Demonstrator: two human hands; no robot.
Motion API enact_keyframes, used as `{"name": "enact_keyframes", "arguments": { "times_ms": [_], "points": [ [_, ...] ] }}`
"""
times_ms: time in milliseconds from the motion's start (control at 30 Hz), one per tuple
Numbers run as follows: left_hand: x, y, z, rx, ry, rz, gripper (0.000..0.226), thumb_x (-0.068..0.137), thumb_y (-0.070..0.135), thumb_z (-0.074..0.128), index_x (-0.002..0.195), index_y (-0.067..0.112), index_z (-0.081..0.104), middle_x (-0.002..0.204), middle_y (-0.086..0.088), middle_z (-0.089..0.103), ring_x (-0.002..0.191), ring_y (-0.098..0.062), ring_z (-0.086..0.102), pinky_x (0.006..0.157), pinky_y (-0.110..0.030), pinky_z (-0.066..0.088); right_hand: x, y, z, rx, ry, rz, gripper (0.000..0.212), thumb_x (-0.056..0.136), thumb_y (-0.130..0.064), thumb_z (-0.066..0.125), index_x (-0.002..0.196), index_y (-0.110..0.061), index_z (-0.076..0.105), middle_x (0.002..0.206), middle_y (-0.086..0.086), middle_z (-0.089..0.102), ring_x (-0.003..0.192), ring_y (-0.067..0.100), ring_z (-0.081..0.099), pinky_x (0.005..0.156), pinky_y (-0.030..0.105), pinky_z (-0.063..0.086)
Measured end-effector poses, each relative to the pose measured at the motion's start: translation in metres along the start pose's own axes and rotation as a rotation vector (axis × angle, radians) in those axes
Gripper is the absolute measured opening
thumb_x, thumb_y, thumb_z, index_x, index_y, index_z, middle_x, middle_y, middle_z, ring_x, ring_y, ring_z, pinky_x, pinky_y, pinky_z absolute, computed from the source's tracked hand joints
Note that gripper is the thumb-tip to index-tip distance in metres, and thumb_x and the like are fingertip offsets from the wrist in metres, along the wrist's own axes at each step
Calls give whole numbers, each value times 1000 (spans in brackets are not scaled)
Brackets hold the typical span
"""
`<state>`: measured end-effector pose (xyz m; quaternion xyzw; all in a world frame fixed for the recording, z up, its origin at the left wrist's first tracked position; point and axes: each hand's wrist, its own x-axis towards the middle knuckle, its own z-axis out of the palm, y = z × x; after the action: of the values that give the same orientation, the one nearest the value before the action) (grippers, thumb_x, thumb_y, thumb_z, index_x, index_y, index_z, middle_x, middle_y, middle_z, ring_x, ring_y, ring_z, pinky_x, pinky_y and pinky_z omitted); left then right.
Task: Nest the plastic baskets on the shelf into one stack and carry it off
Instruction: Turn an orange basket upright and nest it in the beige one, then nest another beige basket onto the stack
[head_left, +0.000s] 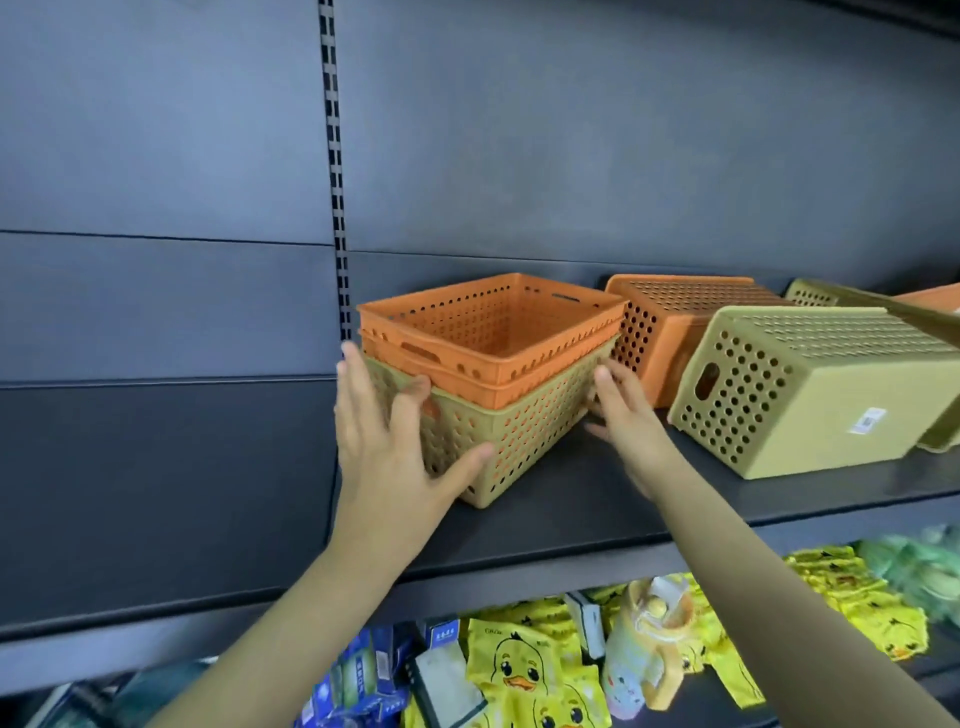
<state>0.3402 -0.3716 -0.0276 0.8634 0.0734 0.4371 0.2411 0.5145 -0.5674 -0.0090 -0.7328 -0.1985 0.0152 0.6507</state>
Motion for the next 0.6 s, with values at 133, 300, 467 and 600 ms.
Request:
{"name": "enact_keyframes", "arguments": {
  "times_ms": [133, 300, 467, 600],
  "points": [
    [-7, 31, 33, 99, 95, 127, 68, 87, 69, 45, 130, 17, 41, 165, -24, 0, 154, -32, -6, 120, -60, 7, 7, -11, -33, 199, -147, 33, 55, 100, -59, 30, 150, -36, 30, 141, -1, 45, 128, 24, 49, 109, 42, 41],
    [-11, 74, 71, 173, 171, 127, 63, 85, 65, 53, 128, 20, 42, 165, -21, 11, 155, -29, 0, 121, -47, -5, -2, -36, -84, -16, -133, -238, 42, 102, -48, 39, 135, -26, 49, 137, 0, 57, 122, 14, 57, 108, 35, 44],
    [-2, 103, 100, 324, 332, 192, 73, 85, 61, 58, 138, 17, 36, 155, -31, 29, 144, -44, 25, 117, -56, 14, -12, -66, -147, -464, 65, -706, 35, 99, -34, 52, 126, -14, 63, 124, -4, 66, 116, 7, 60, 101, 17, 40],
    [5, 119, 115, 495, 379, 296, 78, 82, 61, 64, 142, 17, 40, 136, -18, 36, 124, -41, 37, 108, -56, 31, 16, -77, -203, -943, 125, -654, 69, 93, -62, 30, 141, -18, 52, 145, 7, 55, 143, 30, 37, 115, 43, 27]
  ]
}}
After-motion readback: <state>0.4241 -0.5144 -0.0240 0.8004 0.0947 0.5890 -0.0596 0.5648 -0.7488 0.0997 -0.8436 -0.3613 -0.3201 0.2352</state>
